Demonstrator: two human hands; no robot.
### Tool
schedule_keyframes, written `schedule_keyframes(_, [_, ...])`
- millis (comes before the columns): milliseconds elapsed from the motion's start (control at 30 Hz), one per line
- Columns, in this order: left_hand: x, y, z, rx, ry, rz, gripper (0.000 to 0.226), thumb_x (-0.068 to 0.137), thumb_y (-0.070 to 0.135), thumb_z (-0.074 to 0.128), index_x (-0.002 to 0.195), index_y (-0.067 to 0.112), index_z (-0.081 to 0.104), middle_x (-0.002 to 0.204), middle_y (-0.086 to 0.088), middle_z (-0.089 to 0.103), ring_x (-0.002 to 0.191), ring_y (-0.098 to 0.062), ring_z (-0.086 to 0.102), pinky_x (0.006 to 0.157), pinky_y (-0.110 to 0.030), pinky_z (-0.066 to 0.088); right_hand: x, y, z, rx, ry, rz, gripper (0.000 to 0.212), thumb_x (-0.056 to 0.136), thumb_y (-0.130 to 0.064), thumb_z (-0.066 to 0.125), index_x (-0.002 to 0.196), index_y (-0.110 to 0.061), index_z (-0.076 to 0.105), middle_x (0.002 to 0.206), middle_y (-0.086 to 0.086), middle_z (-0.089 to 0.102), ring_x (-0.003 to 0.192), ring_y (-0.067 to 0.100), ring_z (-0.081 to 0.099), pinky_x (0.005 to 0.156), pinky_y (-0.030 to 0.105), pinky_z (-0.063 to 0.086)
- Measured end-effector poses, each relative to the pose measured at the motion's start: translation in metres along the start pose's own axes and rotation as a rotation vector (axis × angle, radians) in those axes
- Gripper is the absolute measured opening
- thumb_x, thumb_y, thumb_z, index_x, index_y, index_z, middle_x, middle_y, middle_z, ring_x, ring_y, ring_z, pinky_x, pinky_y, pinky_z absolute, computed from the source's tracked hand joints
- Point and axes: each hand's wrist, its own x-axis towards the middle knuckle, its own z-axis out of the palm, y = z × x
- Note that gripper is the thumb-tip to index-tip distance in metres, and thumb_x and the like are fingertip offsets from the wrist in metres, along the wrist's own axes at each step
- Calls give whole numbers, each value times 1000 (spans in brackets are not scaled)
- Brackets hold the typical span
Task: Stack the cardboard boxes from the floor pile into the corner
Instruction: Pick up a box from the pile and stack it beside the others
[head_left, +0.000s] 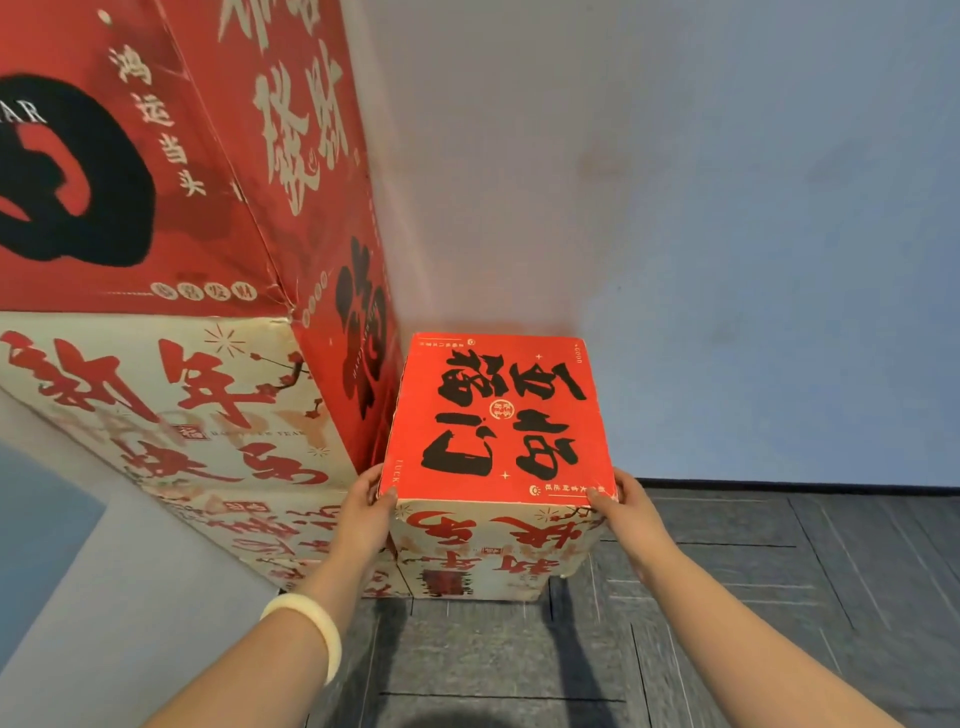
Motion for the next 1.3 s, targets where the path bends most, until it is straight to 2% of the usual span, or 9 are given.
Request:
schedule_keyframes(233, [12,-37,-4,-5,-23,33,34,95,18,50,125,35,49,126,-3,58,115,-21,56,99,-42,45,11,31,7,28,-41,-66,44,90,-18,59,132,-17,45,118,3,62,98,10,61,73,24,48])
schedule_keyframes(367, [13,-50,-6,81,-12,152,45,95,27,49,139,26,39,140,1,45,128,-18,42,107,-38,35,18,45,6,64,-24,-127,49,88,-48,55,130,-24,48,119,-5,61,104,7,58,89,32,45])
schedule_keyframes(467, [11,-69,-4,113,-26,207,53,92,38,50,142,26,36,134,9,44,131,-18,38,106,-36,31,32,64,3,173,3,-171,69,83,-75,30,127,-27,53,126,-6,59,118,12,53,102,39,39])
schedule_keyframes(567, [21,-105,0,156,-44,238,64,85,43,60,142,27,36,138,7,43,133,-19,37,108,-38,30,55,98,5,218,35,-120,61,94,-59,19,126,-21,53,127,-1,55,123,20,46,111,46,31])
schedule_keyframes(700, [48,-160,3,219,-30,260,83,73,42,74,142,16,35,140,-3,47,128,-22,44,108,-38,35,81,151,19,93,33,-71,29,101,-40,29,104,-27,55,115,1,57,109,19,49,101,44,37])
schedule_keyframes(800, [58,-194,2,317,7,267,80,78,27,73,143,9,31,144,-6,42,131,-22,42,109,-34,32,95,194,25,-34,30,-42,30,96,-8,39,121,-15,55,125,6,59,97,26,56,96,54,42])
schedule_keyframes(867, [61,-208,0,379,12,233,77,81,21,71,144,7,29,144,-7,42,132,-22,41,109,-34,31,93,211,23,-147,-17,-11,44,92,1,42,134,-11,46,133,4,53,108,32,56,98,53,41])
schedule_keyframes(1067, [75,-217,0,440,5,163,65,85,6,64,142,6,33,139,-8,48,128,-21,46,107,-31,35,88,222,23,-310,-102,-16,82,78,-9,73,146,-10,27,145,10,40,130,28,42,105,38,36])
schedule_keyframes(1300, [87,-240,3,384,33,155,54,85,-4,59,135,3,42,133,-11,53,125,-22,49,103,-30,38,94,230,47,-398,16,-135,63,80,-14,72,135,-12,41,131,9,55,121,28,51,99,39,41])
